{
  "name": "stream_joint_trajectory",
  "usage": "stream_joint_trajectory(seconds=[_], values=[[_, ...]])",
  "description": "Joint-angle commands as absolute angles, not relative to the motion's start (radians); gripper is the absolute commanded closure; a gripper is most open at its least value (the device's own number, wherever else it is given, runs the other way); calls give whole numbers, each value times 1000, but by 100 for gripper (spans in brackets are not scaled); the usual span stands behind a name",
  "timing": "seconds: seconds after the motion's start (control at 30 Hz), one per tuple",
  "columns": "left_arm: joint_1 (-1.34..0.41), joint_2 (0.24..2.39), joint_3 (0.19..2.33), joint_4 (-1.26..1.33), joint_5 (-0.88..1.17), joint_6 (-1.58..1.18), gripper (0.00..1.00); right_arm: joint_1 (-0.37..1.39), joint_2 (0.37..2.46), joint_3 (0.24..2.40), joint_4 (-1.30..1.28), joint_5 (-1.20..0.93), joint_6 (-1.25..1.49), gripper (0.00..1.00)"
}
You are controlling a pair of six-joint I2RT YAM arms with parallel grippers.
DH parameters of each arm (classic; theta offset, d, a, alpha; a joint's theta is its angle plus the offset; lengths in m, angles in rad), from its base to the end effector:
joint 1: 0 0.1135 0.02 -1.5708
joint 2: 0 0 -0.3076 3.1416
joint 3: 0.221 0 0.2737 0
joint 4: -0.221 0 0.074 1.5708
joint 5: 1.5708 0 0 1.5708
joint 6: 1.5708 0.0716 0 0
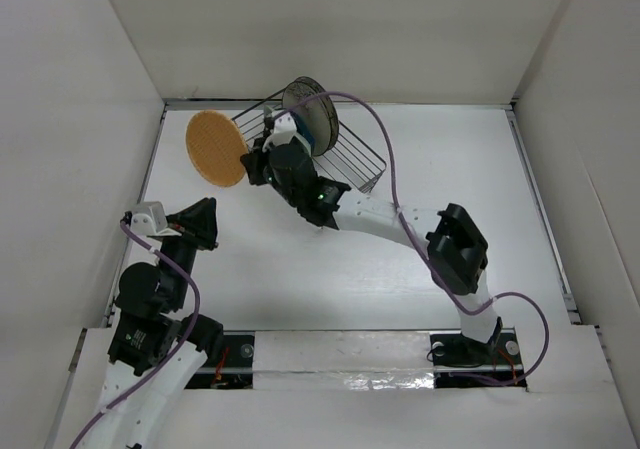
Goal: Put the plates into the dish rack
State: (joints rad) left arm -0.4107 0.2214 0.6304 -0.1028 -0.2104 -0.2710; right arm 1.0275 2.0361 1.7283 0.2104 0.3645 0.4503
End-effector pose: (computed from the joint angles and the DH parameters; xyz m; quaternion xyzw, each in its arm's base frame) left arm 0.0778 -0.0176 0.3857 -0.0435 0.5922 -0.2097 0.7768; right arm 0.3170 0.4755 0.3510 -0.0906 0.7330 0.3457 0.5788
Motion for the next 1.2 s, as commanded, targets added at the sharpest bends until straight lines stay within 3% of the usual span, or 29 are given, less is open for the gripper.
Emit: stream_joint_trajectory(seconds=[0.0, 0.13, 0.33, 0.57, 0.93, 1.0, 1.03, 1.1, 1.17], values=[[-414, 247, 626, -58, -198, -258, 87, 974, 2016, 1808, 203, 538, 227, 100], [-414, 265, 624, -49, -190, -253, 87, 954, 2060, 1865, 196, 687, 21, 100], [-414, 302, 623, -41, -176, -250, 87, 925, 2131, 1934, 216, 742, -96, 100], [-414, 327, 624, -41, -183, -247, 87, 905, 2206, 1991, 199, 703, -109, 100], [-414, 362, 626, -38, -170, -245, 82, 905, 2209, 1850, 186, 635, 47, 99], [-414, 376, 626, -38, -164, -242, 80, 905, 2198, 1842, 187, 637, 66, 89], [-414, 379, 627, -40, -161, -242, 77, 905, 2172, 1841, 187, 637, 71, 74], [-414, 397, 627, -41, -155, -239, 74, 905, 2142, 1833, 189, 617, 78, 63], [-414, 410, 632, -44, -147, -239, 69, 905, 2080, 1821, 184, 594, 100, 45]])
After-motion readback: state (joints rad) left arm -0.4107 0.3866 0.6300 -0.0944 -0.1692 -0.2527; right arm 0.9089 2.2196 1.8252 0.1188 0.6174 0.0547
